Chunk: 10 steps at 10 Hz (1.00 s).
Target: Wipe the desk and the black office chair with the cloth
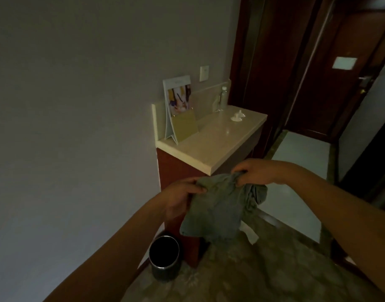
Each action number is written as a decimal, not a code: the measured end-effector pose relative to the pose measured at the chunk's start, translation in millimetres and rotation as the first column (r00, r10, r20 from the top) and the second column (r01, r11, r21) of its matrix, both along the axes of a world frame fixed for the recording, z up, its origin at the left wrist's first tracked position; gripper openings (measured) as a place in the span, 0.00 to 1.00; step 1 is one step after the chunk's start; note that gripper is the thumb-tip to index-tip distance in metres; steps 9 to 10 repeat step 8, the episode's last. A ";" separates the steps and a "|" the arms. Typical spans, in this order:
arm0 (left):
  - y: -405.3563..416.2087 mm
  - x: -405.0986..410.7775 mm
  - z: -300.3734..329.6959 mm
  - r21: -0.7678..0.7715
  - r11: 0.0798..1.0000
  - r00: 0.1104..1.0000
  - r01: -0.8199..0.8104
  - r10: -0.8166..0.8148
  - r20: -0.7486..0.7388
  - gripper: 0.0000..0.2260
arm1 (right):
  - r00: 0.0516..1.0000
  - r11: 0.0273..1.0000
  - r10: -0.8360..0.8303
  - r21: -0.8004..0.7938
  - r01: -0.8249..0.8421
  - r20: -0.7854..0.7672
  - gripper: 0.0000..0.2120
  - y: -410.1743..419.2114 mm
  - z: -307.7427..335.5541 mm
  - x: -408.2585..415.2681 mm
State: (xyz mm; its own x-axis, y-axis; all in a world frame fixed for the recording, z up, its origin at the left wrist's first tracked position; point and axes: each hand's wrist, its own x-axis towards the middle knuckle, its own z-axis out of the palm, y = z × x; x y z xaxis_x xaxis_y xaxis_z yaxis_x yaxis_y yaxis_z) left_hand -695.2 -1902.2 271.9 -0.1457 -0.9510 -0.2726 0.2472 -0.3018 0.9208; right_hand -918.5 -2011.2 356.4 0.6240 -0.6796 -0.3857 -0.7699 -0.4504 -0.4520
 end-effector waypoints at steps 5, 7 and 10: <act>-232.1 -7.0 19.0 -0.374 0.783 0.592 -0.498 0.622 0.513 0.11 | 0.929 0.797 0.356 -0.551 -0.248 0.097 0.17 -293.1 -9.5 67.5; -241.2 -20.7 -56.6 -0.124 0.882 0.582 -0.455 0.400 0.708 0.14 | 0.865 0.847 0.441 -0.210 -0.489 -0.239 0.19 -319.9 -74.6 61.2; -242.0 -17.9 -58.7 -0.109 0.832 0.566 -0.544 0.459 0.684 0.13 | 0.842 0.823 0.485 -0.201 -0.531 -0.236 0.18 -321.9 -77.9 76.0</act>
